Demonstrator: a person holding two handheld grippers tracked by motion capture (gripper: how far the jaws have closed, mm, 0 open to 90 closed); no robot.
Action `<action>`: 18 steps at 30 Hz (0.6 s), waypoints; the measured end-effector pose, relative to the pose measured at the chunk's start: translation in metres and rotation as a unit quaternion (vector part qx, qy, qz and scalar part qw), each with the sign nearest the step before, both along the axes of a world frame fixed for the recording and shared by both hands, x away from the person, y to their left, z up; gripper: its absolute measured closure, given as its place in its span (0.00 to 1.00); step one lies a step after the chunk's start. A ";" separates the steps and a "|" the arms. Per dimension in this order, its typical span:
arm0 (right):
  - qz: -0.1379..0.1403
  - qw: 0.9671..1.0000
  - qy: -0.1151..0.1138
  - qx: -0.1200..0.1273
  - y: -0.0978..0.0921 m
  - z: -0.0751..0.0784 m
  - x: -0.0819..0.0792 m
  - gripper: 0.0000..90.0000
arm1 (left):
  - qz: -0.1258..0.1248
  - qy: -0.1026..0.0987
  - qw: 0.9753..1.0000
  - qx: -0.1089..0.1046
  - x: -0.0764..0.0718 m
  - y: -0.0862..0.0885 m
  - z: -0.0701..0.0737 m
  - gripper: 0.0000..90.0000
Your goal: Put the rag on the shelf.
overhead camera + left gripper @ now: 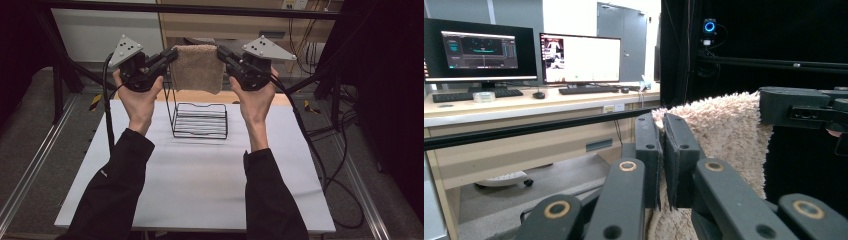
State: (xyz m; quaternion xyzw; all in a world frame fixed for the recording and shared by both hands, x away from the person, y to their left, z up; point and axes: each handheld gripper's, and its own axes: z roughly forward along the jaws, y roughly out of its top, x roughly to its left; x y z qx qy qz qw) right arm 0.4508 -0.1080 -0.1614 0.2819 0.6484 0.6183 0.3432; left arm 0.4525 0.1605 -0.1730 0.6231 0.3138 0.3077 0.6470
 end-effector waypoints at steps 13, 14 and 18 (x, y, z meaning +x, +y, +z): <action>0.001 1.000 0.003 0.005 0.003 0.003 0.021 0.97 | 0.009 0.006 1.000 0.002 0.020 0.001 0.004 0.95; 0.000 1.000 0.003 0.005 0.003 0.003 0.022 0.97 | 0.010 0.005 1.000 0.004 0.022 0.000 0.004 0.95; -0.002 1.000 0.006 0.000 0.003 0.002 0.030 0.97 | 0.012 0.008 1.000 0.004 0.029 0.000 0.003 0.95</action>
